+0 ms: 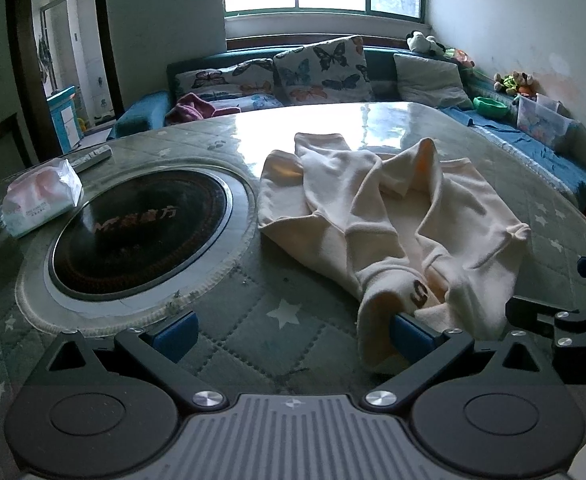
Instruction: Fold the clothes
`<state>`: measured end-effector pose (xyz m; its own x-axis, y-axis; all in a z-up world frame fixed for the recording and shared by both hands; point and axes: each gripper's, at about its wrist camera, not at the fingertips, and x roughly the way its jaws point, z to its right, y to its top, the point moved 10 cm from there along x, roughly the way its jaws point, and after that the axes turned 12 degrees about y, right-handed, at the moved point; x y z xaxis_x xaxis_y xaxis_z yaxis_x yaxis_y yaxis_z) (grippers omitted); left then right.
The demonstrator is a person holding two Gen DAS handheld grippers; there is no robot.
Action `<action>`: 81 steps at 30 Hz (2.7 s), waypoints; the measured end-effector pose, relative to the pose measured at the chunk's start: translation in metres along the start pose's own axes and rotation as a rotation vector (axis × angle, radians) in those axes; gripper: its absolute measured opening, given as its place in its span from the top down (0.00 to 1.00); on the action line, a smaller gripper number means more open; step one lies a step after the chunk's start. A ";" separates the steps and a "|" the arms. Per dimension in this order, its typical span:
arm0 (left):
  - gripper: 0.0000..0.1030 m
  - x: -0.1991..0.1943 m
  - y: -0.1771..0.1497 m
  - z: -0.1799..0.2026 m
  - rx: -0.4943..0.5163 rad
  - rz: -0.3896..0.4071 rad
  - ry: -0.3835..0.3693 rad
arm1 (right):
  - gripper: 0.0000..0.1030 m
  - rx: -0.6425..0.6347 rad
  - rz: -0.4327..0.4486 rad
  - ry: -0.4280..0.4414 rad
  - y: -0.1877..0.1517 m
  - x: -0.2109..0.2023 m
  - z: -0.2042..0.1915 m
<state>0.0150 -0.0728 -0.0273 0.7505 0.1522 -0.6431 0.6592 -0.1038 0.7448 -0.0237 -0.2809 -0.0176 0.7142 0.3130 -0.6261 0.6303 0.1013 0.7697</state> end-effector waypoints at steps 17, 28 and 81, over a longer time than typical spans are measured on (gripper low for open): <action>0.00 -0.008 -0.002 0.005 0.018 0.011 -0.004 | 0.00 -0.005 0.013 0.003 0.000 -0.007 -0.005; 0.00 -0.008 0.000 0.005 0.022 0.015 -0.003 | 0.00 -0.006 0.017 0.004 0.003 -0.007 -0.004; 0.96 0.094 0.116 0.055 0.142 0.122 -0.193 | 0.93 -0.008 -0.012 0.208 0.118 0.119 0.067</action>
<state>0.1647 -0.1245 -0.0113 0.8107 -0.0590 -0.5825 0.5531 -0.2491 0.7950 0.1556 -0.2946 -0.0098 0.6280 0.4997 -0.5966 0.6352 0.1137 0.7639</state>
